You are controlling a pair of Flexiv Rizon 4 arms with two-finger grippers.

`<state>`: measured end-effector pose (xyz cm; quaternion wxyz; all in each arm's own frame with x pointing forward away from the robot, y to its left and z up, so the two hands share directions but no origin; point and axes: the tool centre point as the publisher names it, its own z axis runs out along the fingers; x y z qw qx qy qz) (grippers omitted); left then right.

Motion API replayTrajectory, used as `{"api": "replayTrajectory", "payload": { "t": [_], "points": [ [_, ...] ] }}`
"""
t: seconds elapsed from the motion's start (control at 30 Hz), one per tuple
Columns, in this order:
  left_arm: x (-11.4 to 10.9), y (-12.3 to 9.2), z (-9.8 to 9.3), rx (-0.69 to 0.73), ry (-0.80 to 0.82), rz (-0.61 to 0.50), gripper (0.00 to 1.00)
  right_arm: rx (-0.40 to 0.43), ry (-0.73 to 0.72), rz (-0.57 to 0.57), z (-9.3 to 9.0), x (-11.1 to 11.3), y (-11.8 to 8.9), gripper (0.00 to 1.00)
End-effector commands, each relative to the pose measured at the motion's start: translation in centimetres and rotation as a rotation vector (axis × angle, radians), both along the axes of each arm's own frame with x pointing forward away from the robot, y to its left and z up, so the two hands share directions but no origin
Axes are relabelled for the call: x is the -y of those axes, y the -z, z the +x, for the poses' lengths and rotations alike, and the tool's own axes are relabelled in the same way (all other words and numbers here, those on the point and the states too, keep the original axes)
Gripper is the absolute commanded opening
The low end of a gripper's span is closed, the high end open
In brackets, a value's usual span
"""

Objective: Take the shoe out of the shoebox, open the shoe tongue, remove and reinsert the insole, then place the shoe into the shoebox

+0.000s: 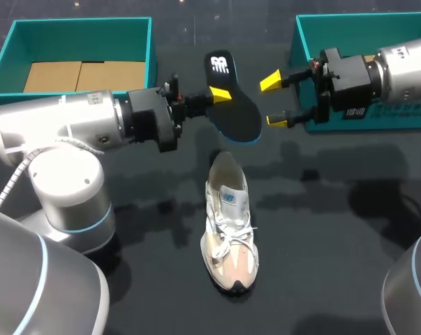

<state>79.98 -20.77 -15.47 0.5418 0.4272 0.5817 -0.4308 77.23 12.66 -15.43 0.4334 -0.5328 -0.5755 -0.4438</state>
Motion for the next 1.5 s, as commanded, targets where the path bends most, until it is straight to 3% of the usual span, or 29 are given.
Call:
{"api": "replayTrajectory", "payload": {
  "t": [0.03, 0.3, 0.63, 0.7, 0.77, 0.9, 1.1, 1.5],
  "points": [
    [0.6, 0.4, 0.4, 0.009, 0.002, 0.002, 0.0, -0.001, -0.005, 0.0, 0.4, -0.3, 0.2, 1.0],
    [1.1, 0.6, 0.8, 0.042, 0.024, 0.0, 0.0, 0.014, -0.048, 0.008, 0.6, -0.4, -0.4, 1.0],
    [1.7, 1.0, 1.5, 0.068, 0.016, 0.007, 0.0, -0.033, -0.101, 0.077, 0.3, -2.5, 1.4, 1.0],
    [1.9, 1.1, 1.5, 0.068, 0.018, 0.01, 0.0, -0.035, -0.109, 0.085, 0.3, -2.9, 1.7, 0.93],
    [2.0, 1.2, 1.6, 0.068, 0.02, 0.013, 0.0, -0.035, -0.113, 0.092, 0.2, -3.3, 1.9, 0.77],
    [2.2, 1.4, 1.9, 0.068, 0.021, 0.02, 0.0, -0.036, -0.113, 0.096, 0.0, -3.8, 2.2, 0.59],
    [2.2, 1.7, 2.1, 0.062, 0.024, 0.027, 0.0, -0.03, -0.105, 0.095, -0.2, -3.9, 2.2, 0.49],
    [2.1, 2.2, 2.4, 0.058, 0.027, 0.043, 0.0, -0.017, -0.114, 0.087, -0.2, -4.3, 1.9, 0.42]
  ]
}}
